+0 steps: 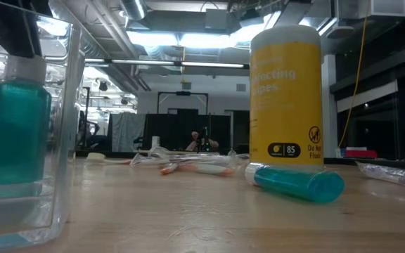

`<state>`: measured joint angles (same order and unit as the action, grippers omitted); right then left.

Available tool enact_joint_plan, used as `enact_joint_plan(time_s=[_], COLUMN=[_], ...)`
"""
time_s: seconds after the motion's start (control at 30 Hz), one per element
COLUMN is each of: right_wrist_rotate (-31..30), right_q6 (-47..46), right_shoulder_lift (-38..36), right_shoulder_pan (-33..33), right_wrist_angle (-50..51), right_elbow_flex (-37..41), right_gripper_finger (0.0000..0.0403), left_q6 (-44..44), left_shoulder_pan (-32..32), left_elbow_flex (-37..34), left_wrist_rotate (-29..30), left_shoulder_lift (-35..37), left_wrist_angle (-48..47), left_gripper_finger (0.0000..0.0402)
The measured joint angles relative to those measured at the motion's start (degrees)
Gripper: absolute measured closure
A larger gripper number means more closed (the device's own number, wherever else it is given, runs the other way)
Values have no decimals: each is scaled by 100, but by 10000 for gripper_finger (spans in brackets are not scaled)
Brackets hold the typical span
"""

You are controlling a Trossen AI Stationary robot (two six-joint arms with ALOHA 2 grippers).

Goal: Pick & Place toothbrushing station
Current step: Put the top mouthwash bottle into the middle of the transparent organizer

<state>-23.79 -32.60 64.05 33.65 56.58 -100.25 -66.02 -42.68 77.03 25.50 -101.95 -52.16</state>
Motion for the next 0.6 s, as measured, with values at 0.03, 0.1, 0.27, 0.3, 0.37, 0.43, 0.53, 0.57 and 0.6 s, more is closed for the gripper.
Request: enact_joint_plan(time_s=[0.03, 0.1, 0.27, 0.3, 0.37, 0.43, 0.53, 0.57, 0.6], right_wrist_rotate=[2, 2, 11, 22, 24, 22, -5, -9, -21], right_q6=[0, 0, -2, -2, -2, -2, -7, -10, -17], right_shoulder_lift=[0, 0, 0, 0, 0, 0, 0, 0, 0], right_shoulder_pan=[0, 0, 0, 0, 0, 0, 0, 0, 0], right_wrist_angle=[0, 0, -7, -16, -46, -46, -46, -46, -46], right_elbow_flex=[0, 0, 0, 0, 0, 0, 0, 0, 0], right_gripper_finger=[252, 252, 252, 252, 252, 252, 252, 252, 252], left_q6=[-16, -24, -94, -94, -92, -91, -86, -81, -78], left_shoulder_pan=[-4, -22, -39, -39, -39, -39, -39, -39, -39], left_elbow_flex=[0, 0, 0, 0, 0, 0, 0, 0, 0], left_wrist_rotate=[29, 88, 203, 201, 201, 198, 198, 198, 198], left_shoulder_lift=[0, 0, 0, -2, 0, 0, -2, -2, -2], left_wrist_angle=[-6, -28, -38, -38, -38, -43, -44, -44, -50], left_gripper_finger=[291, 283, 264, 260, 252, 244, 235, 233, 232])
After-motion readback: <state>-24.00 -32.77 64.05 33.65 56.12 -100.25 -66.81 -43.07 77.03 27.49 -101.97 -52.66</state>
